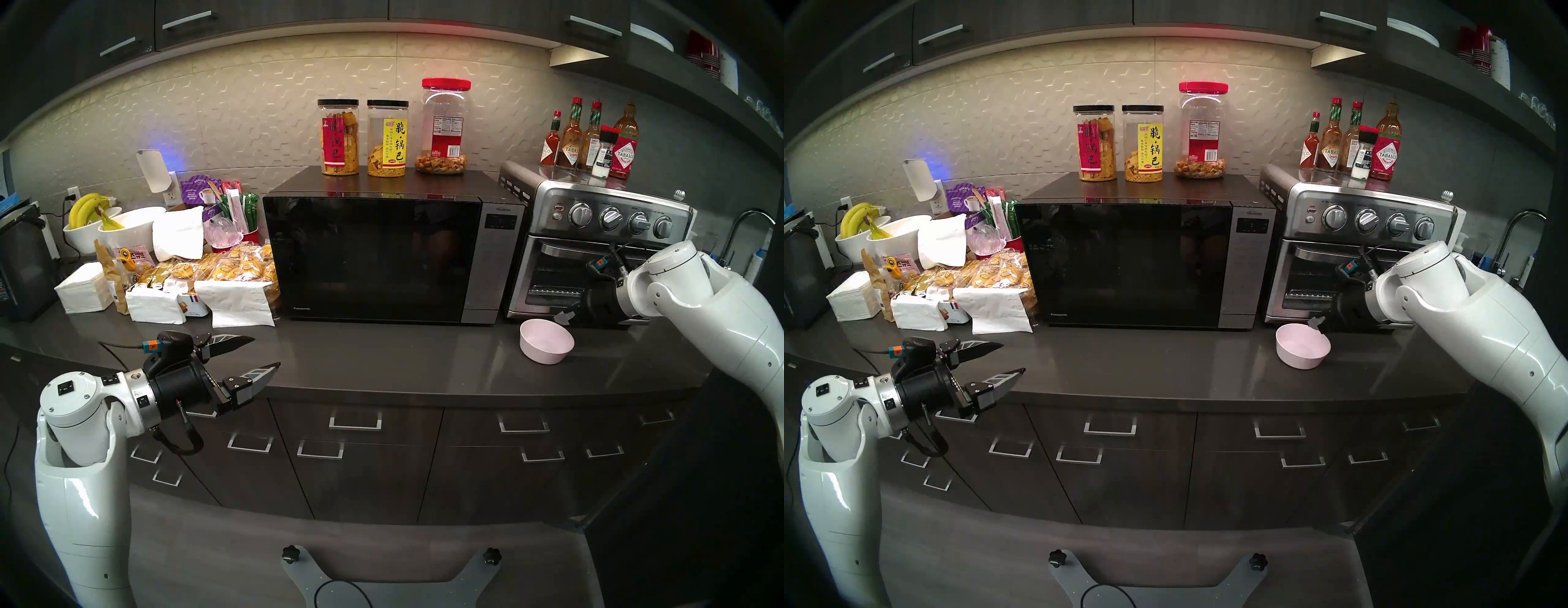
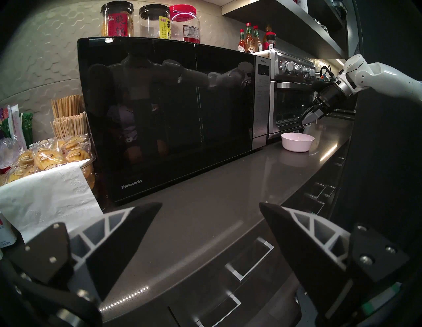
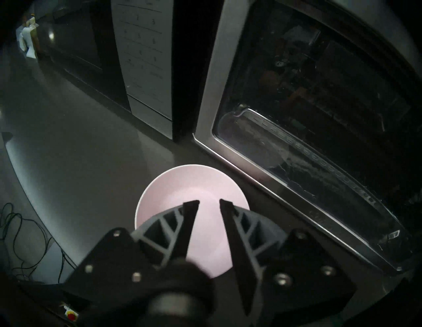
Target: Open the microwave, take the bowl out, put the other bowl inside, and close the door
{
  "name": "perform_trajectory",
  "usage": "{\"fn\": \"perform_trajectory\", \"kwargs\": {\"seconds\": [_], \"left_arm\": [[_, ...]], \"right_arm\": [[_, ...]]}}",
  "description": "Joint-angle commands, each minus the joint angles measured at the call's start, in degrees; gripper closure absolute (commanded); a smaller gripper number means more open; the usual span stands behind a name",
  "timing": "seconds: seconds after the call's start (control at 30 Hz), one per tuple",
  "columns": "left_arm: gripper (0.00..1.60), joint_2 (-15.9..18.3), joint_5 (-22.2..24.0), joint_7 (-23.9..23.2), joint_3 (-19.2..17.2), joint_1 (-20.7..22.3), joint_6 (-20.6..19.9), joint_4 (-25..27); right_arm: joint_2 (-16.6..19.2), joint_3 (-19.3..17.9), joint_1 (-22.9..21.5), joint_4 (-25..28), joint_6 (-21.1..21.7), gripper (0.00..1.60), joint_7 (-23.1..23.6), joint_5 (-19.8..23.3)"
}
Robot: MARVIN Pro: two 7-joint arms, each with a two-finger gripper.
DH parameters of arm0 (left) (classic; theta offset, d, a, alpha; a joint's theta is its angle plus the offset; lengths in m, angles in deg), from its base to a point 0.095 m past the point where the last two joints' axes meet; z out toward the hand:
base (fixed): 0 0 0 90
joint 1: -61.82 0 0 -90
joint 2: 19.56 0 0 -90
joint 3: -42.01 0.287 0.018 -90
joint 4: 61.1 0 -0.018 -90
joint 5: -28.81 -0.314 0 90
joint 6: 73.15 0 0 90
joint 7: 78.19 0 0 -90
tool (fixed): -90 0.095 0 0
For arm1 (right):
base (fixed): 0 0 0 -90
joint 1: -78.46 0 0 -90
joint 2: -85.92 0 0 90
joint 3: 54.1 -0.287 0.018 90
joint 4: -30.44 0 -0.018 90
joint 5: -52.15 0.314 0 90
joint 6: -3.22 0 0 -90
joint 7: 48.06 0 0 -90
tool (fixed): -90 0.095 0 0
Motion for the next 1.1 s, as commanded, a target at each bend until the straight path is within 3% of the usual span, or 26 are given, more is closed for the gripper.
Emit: {"fn": "perform_trajectory", "kwargs": {"seconds": [0.0, 0.07, 0.17, 0.23, 0.3, 1.07], "left_arm": [[0.0, 0.0, 0.2, -0.1, 0.0, 0.0, -0.1, 0.7], [0.0, 0.0, 0.2, -0.1, 0.0, 0.0, -0.1, 0.7], [0.0, 0.0, 0.2, -0.1, 0.0, 0.0, -0.1, 0.7], [0.0, 0.0, 0.2, -0.1, 0.0, 0.0, -0.1, 0.7], [0.0, 0.0, 0.2, -0.1, 0.0, 0.0, -0.1, 0.7], [0.0, 0.0, 0.2, -0.1, 0.0, 0.0, -0.1, 0.7]], "right_arm": [[0.5, -1.4, 0.7, 3.2, 1.0, 0.91, -2.1, 2.6], [0.0, -1.5, 1.1, 4.1, 1.6, 1.0, -3.0, 3.2], [-0.6, -1.5, 1.3, 4.7, 2.0, 1.28, -4.0, 3.5], [-0.9, -1.5, 1.3, 4.7, 2.1, 1.34, -4.1, 3.6], [-1.4, -1.7, 1.2, 4.9, 2.6, 1.6, -4.5, 3.9], [-8.9, -1.3, -0.1, 3.9, 6.7, 1.6, -8.4, 4.4]]}}
